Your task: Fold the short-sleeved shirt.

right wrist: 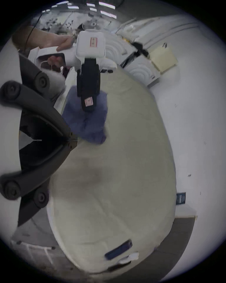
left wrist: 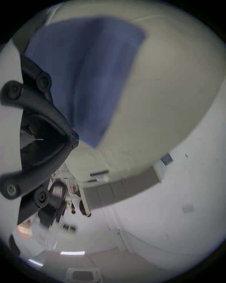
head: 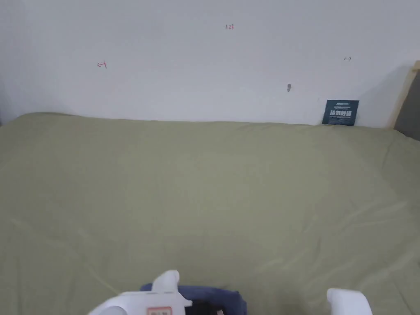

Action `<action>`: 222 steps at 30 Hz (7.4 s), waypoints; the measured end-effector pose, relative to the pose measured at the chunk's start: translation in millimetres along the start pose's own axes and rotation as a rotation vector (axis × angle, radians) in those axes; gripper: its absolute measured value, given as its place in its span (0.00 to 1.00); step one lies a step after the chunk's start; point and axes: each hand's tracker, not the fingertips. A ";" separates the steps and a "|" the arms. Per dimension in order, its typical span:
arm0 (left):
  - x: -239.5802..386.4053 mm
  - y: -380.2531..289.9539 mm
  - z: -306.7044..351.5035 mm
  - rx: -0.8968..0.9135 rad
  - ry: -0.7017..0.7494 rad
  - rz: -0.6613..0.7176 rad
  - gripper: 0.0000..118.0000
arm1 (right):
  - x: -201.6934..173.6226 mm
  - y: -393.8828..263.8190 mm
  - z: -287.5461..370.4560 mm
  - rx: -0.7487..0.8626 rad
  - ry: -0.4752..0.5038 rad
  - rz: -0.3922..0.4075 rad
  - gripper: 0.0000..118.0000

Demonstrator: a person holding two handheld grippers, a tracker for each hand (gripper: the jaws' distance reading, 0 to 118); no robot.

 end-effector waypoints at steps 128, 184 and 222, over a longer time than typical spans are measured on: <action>151.2 -2.7 107.7 0.739 0.766 -0.617 0.00 | -58.3 68.7 59.3 0.651 -0.490 0.213 0.01; 168.6 2.3 122.6 0.806 0.683 -0.622 1.00 | -57.9 102.1 94.3 0.621 -0.334 0.127 0.89; 175.6 15.6 120.8 0.809 0.661 -0.629 1.00 | -70.5 113.8 92.8 0.646 -0.400 0.207 0.89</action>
